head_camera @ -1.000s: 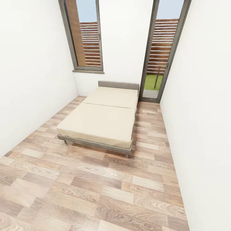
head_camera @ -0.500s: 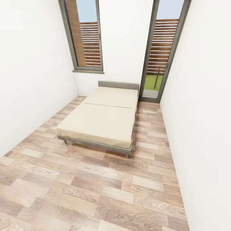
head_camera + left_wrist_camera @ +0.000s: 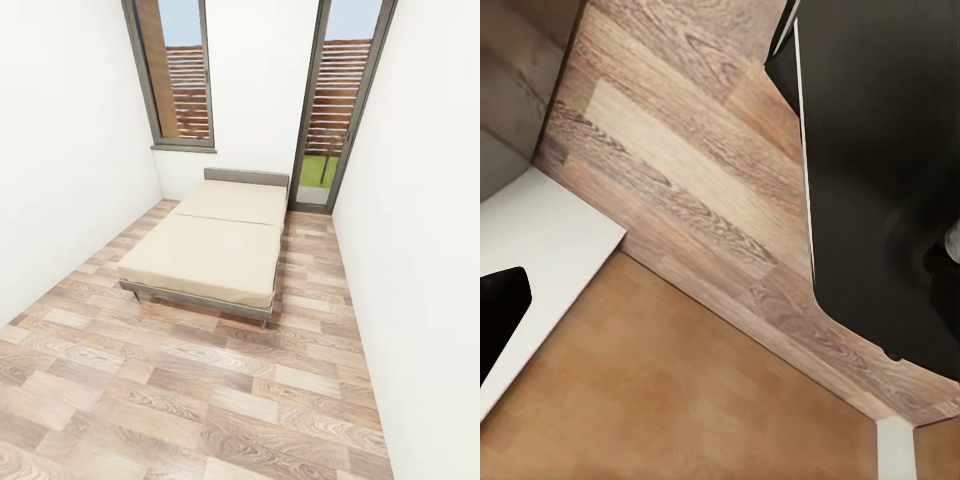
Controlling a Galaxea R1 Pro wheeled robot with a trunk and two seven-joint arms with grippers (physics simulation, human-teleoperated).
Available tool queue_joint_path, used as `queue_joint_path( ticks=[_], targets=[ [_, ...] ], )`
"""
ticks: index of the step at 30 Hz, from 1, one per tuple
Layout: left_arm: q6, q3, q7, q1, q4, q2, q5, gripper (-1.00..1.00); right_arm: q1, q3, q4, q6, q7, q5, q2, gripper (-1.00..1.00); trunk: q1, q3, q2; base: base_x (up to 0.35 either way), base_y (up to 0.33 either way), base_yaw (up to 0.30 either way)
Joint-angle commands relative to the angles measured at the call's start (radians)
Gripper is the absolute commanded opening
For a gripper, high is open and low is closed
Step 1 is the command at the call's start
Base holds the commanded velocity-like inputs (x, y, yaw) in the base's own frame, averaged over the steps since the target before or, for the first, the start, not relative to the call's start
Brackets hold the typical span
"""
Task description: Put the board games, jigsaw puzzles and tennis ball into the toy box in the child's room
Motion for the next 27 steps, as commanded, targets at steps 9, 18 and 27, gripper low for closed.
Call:
queue_joint_path(
  ticks=[9,18,27],
  targets=[
    [0.001,-0.009,0.008,0.000,-0.005,0.001,0.008,1.00,0.000,0.009,-0.001,-0.002,-0.003,-0.009,0.000,1.00,0.001,-0.002,-0.002,0.000,0.000,0.000],
    [0.001,-0.009,0.008,0.000,-0.005,0.001,0.008,1.00,0.000,0.009,-0.001,-0.002,-0.003,-0.009,0.000,1.00,0.001,-0.002,-0.002,0.000,0.000,0.000],
    [0.001,-0.009,0.008,0.001,-0.005,0.001,0.008,1.00,0.000,0.008,-0.001,-0.002,-0.003,-0.009,0.000,1.00,0.001,-0.002,-0.002,0.000,0.000,0.000]
  ],
)
